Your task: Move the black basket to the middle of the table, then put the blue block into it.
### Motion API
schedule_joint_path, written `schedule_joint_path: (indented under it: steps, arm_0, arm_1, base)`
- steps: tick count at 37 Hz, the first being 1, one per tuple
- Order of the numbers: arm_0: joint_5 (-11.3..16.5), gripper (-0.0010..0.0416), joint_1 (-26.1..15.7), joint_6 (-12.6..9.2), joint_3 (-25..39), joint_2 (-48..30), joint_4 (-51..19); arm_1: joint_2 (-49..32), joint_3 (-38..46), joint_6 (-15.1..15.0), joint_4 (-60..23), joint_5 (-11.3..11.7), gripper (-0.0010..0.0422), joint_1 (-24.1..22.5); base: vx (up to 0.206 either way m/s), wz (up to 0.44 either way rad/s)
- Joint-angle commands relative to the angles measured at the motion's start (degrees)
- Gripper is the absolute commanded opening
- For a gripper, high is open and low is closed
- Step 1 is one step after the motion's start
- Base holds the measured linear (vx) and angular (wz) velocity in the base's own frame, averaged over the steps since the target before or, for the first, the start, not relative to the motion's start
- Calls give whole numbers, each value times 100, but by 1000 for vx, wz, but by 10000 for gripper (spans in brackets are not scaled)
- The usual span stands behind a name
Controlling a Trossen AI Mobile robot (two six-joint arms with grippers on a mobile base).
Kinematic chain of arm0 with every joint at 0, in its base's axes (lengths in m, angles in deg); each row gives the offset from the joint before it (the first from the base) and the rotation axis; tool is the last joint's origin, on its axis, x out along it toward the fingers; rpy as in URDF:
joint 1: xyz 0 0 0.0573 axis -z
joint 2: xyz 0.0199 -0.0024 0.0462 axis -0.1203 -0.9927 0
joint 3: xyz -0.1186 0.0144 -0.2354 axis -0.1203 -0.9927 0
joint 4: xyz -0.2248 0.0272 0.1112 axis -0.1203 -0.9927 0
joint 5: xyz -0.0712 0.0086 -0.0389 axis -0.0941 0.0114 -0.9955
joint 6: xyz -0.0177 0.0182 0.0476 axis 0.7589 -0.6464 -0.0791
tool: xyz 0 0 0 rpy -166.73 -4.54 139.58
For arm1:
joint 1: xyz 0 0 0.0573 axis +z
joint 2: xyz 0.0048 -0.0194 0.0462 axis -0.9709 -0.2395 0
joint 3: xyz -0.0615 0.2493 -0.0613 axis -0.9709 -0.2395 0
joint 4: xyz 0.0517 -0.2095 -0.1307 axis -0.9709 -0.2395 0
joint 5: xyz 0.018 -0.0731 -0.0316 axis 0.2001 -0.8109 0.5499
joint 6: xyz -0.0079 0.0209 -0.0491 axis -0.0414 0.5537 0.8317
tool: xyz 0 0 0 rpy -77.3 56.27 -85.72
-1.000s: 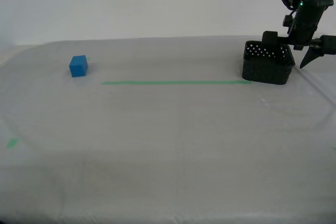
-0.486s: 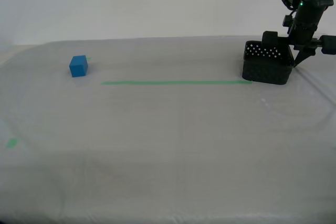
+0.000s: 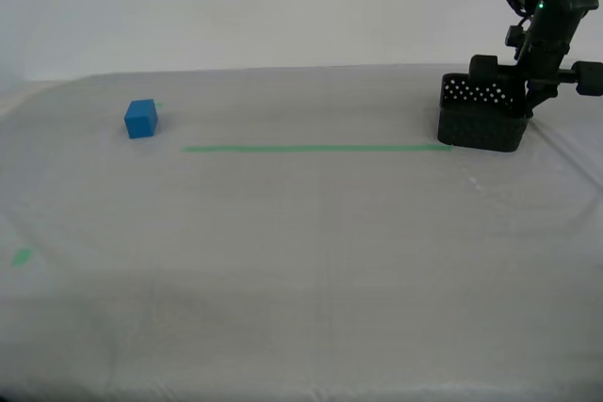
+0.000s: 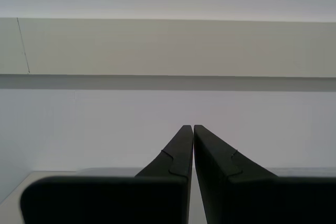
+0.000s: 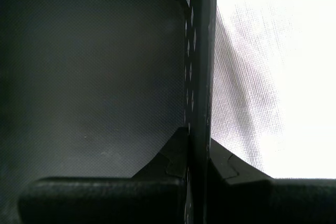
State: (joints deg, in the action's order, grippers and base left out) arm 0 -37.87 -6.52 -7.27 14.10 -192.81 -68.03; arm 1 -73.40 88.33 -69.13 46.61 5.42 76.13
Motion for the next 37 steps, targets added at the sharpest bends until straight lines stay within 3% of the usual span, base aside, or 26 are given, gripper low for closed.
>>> schedule_joint_path:
  steps: [1, 22, 33, 37]
  arm_0:
    - [15, 0, -4, 26, 0, 39, 13]
    - [216, -1, -50, 411, -7, 841, -278]
    - [520, -1, -229, 448, -9, 1154, -566]
    - [758, -1, -348, 428, -9, 1176, -658]
  arm_1:
    - [0, 7, -20, 31, 7, 0, 0]
    - [0, 7, -20, 31, 7, 0, -2]
    - [0, 7, -20, 31, 7, 0, -2]
    - [0, 7, -20, 31, 7, 0, 0]
  base:
    - [0, 0]
    - [0, 0]
    - [0, 0]
    - [0, 0]
